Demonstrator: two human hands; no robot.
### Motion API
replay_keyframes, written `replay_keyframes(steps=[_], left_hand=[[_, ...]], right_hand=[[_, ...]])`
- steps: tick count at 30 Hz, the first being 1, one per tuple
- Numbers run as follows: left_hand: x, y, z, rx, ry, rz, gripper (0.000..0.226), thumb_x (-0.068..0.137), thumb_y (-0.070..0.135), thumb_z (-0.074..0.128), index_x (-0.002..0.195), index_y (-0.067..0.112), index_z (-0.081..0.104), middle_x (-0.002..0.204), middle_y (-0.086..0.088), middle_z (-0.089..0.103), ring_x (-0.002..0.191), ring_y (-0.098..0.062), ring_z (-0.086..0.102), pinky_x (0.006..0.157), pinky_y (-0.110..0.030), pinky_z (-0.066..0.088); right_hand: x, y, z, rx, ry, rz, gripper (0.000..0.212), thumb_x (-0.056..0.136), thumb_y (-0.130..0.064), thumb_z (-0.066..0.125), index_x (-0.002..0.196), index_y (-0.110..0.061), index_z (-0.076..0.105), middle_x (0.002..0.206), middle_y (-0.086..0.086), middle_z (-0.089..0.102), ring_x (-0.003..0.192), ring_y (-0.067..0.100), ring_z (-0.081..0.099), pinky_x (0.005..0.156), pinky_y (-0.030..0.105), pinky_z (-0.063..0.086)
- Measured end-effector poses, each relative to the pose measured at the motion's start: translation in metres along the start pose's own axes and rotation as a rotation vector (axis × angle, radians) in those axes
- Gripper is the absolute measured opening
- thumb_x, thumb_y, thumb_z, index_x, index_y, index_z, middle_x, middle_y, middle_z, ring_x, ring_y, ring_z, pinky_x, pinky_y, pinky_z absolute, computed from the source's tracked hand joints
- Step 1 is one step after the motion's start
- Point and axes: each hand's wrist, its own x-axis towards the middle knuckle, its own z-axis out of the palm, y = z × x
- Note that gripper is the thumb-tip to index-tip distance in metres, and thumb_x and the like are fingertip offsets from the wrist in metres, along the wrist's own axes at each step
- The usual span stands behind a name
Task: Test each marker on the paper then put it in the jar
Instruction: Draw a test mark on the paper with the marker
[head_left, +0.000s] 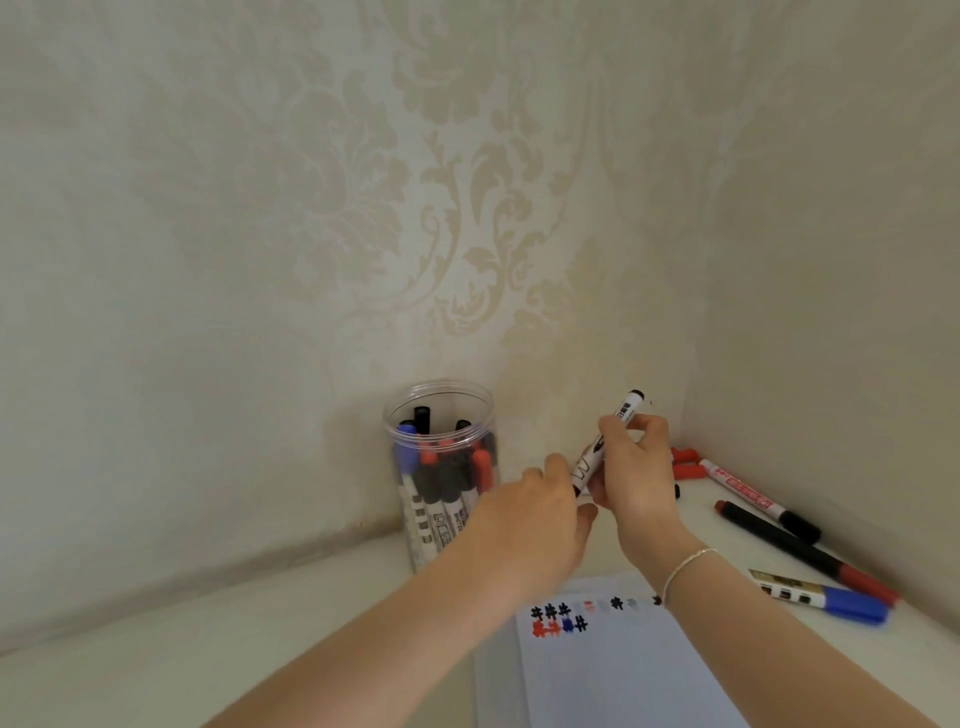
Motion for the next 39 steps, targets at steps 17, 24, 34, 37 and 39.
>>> replay_keyframes(steps=[17, 24, 34, 37, 39], left_hand=[[0.013, -0.020, 0.004, -0.954, -0.263, 0.130, 0.017, 0.096, 0.012, 0.052, 0.091, 0.027, 0.057, 0.070, 0.014, 0.049, 0.053, 0.002, 0.040, 0.055, -0.012, 0.035], [0.005, -0.020, 0.000, -1.127, -0.415, 0.103, 0.010, 0.097, 0.013, 0.051, 0.096, 0.021, 0.057, 0.069, -0.010, 0.029, 0.045, -0.006, 0.022, 0.038, -0.018, 0.021], [0.008, -0.019, -0.002, -0.940, -0.313, 0.056, 0.023, 0.098, 0.043, 0.047, 0.088, 0.024, 0.055, 0.058, -0.004, 0.042, 0.043, -0.005, 0.037, 0.048, -0.025, 0.044], [0.007, -0.016, -0.001, -0.697, -0.224, 0.140, 0.015, 0.099, 0.043, 0.043, 0.099, 0.037, 0.057, 0.071, -0.005, 0.059, 0.041, -0.004, 0.047, 0.043, -0.020, 0.041], [0.008, -0.017, 0.000, -0.700, -0.223, 0.130, 0.024, 0.099, 0.043, 0.043, 0.097, 0.029, 0.062, 0.068, -0.001, 0.061, 0.041, -0.006, 0.047, 0.042, -0.024, 0.044]], right_hand=[[0.009, -0.015, -0.035, -0.013, -0.635, 0.218, 0.028, 0.085, -0.006, 0.058, 0.058, -0.008, 0.053, 0.047, 0.004, 0.042, 0.049, 0.015, 0.037, 0.058, 0.028, 0.030], [0.006, -0.015, -0.040, -0.024, -0.689, 0.237, 0.024, 0.088, -0.007, 0.054, 0.065, -0.007, 0.052, 0.045, 0.003, 0.046, 0.040, 0.011, 0.041, 0.048, 0.023, 0.033], [0.003, -0.019, -0.033, -0.265, -0.555, 0.119, 0.038, 0.078, -0.025, 0.073, 0.057, -0.017, 0.042, 0.048, 0.001, 0.031, 0.039, 0.012, 0.020, 0.039, 0.023, 0.014], [-0.004, -0.020, -0.033, -0.377, -0.625, 0.154, 0.041, 0.078, -0.039, 0.072, 0.051, -0.022, 0.046, 0.049, -0.002, 0.026, 0.042, 0.012, 0.021, 0.043, 0.024, 0.017], [-0.007, -0.020, -0.032, -0.391, -0.618, 0.124, 0.040, 0.081, -0.040, 0.069, 0.052, -0.020, 0.050, 0.050, -0.001, 0.032, 0.044, 0.013, 0.029, 0.045, 0.024, 0.022]])
